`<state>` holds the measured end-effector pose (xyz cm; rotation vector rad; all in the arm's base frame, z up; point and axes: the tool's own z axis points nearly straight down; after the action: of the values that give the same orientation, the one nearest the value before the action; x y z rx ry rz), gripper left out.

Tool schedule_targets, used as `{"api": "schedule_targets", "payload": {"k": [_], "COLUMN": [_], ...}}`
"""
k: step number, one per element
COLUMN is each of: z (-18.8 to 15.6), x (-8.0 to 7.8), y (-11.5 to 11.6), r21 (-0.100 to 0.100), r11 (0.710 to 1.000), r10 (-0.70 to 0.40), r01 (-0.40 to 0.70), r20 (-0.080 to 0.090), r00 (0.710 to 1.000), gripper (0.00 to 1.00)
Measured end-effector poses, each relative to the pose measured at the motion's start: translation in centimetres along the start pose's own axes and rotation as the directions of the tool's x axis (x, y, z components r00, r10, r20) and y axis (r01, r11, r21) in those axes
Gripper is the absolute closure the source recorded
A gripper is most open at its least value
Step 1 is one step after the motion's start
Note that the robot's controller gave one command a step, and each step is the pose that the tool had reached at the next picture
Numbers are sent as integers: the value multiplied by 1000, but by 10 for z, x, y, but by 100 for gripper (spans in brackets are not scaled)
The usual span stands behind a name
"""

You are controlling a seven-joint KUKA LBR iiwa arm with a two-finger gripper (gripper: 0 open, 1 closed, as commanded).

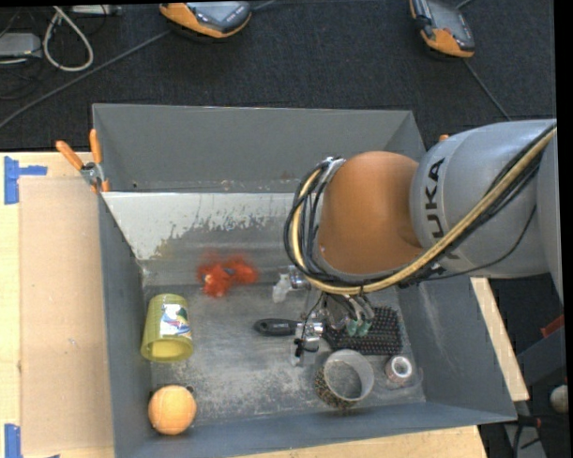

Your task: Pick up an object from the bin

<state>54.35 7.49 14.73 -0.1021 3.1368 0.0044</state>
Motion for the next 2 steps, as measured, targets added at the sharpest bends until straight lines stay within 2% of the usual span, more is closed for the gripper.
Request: {"api": "schedule_targets", "payload": {"k": [1,2], "z": [42,79], "x": [1,-16], "y": [-28,-38], "r21": [1,-2], "r11": [995,994], "r10": [-99,-113], "r01": [99,113], "r20": [0,6], "r00": [995,994], "gripper": [0,0]}}
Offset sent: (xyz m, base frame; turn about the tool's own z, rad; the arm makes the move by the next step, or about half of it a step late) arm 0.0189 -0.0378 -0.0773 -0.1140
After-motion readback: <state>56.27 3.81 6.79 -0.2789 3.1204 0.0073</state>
